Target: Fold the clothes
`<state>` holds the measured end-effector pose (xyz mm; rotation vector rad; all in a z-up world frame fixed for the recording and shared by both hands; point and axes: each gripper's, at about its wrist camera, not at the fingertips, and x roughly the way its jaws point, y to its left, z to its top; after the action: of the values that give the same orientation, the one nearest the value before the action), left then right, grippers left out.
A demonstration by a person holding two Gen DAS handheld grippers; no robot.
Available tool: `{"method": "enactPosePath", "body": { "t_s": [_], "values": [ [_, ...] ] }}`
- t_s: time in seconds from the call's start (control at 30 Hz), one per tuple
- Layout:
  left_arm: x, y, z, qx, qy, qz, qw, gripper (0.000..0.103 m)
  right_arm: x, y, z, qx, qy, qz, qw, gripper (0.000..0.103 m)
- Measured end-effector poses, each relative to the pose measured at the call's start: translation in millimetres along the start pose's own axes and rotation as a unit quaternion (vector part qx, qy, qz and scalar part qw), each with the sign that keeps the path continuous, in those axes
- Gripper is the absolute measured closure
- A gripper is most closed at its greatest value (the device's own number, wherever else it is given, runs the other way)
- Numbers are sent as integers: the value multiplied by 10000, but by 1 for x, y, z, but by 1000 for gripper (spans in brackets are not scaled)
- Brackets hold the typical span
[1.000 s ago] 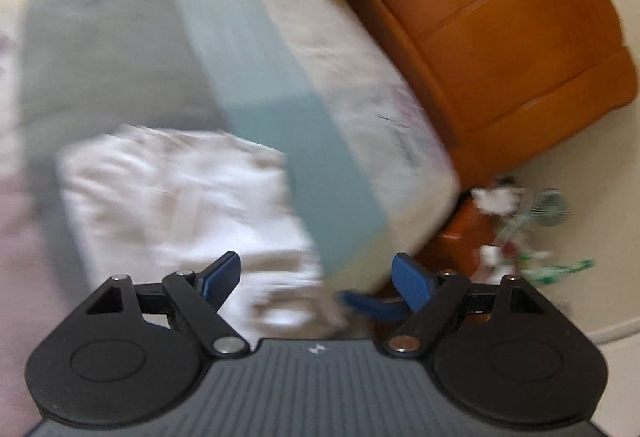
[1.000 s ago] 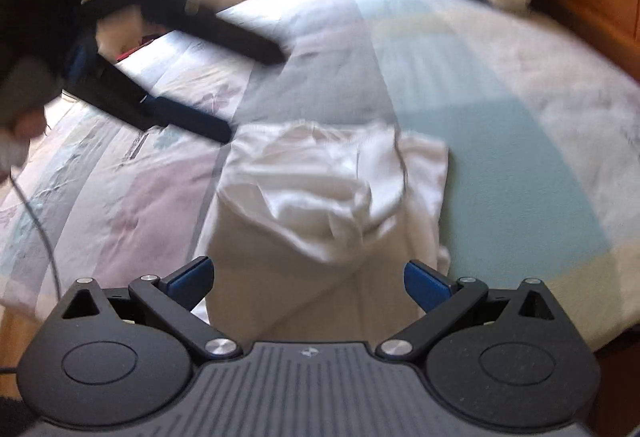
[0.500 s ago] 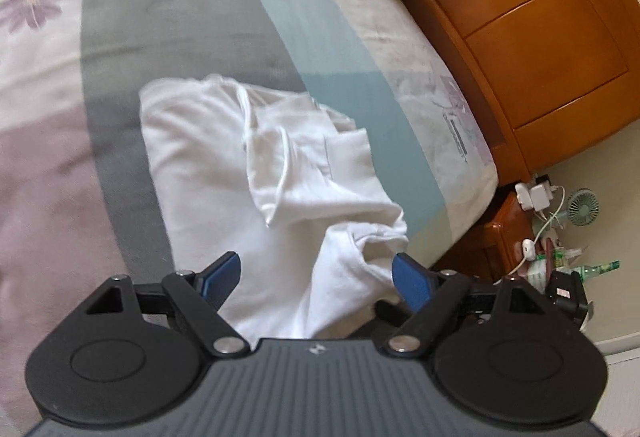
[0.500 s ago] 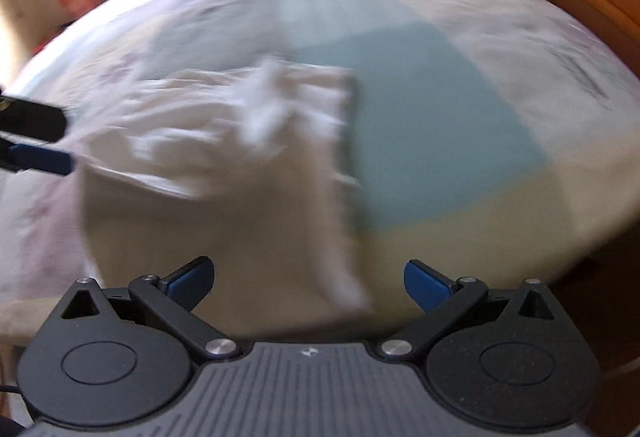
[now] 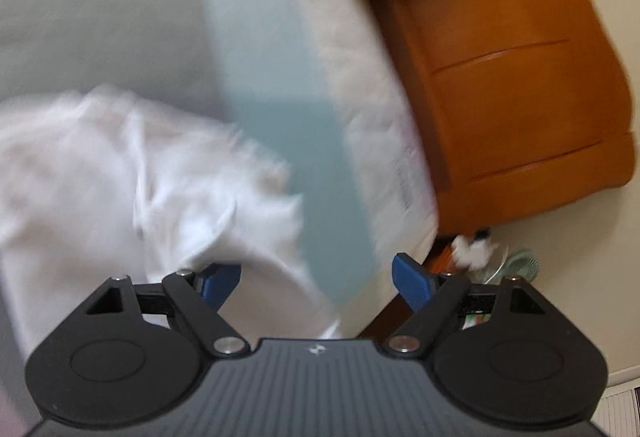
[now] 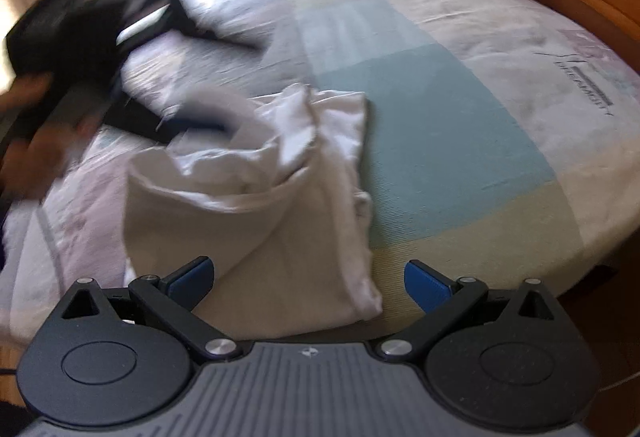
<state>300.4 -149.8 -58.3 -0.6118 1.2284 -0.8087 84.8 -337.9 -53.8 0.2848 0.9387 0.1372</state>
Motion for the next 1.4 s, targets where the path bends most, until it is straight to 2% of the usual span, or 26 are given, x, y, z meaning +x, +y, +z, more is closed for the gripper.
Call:
{"method": "enactPosePath", "body": {
  "t_s": [0.07,0.13,0.23,0.3,0.4,0.5,0.6,0.63,0.67,0.7,0.8,0.83,1.03,1.1,1.23,1.3,1.4],
  "values": [
    [-1,-15,11,168,-294,-211,9992,20,2,-2,-1,-12,7,363,9993,0],
    [-4,-20,4,419,-270,-98,9987,20,7,-4,-1,52,42,974,9952,0],
    [-9,-29,-6,794,-234,72,9965,19,28,-18,-1,493,275,2063,9769,0],
    [-12,-33,-13,1037,-204,198,9942,19,42,-31,2,905,319,2371,9667,0],
    [-19,-21,-32,1185,-90,592,9911,19,62,-50,6,1485,344,2777,9485,0],
    [-23,-4,-45,1194,64,854,9891,19,61,-70,11,1787,51,2818,9427,0],
    [-24,14,-55,1119,225,959,9888,19,62,-83,16,1848,-154,2860,9401,4],
    [-24,18,-57,1089,254,977,9889,19,64,-87,18,1830,-179,2838,9411,13],
    [-24,21,-58,1070,265,995,9889,19,66,-88,20,1807,-152,2798,9428,27],
    [-24,23,-59,1050,264,1005,9890,19,69,-87,21,1752,-105,2720,9462,34],
    [-29,25,-62,1033,230,1003,9893,19,67,-80,26,1474,-36,2390,9598,82],
    [-30,24,-62,1047,217,1013,9891,19,65,-76,28,1365,-34,2297,9636,89],
    [-38,16,-67,1249,209,1054,9863,19,42,-51,63,428,-119,1964,9795,89],
    [-37,13,-70,1334,252,1034,9853,19,45,-53,71,324,6,1894,9814,89],
    [-32,12,-77,1488,310,1170,9814,19,59,-70,62,364,343,1636,9853,90],
    [-30,14,-79,1502,363,1172,9810,19,62,-80,60,653,307,1677,9832,90],
    [-28,13,-80,1584,432,1201,9791,19,58,-82,63,663,222,1738,9823,89]
  ]
}}
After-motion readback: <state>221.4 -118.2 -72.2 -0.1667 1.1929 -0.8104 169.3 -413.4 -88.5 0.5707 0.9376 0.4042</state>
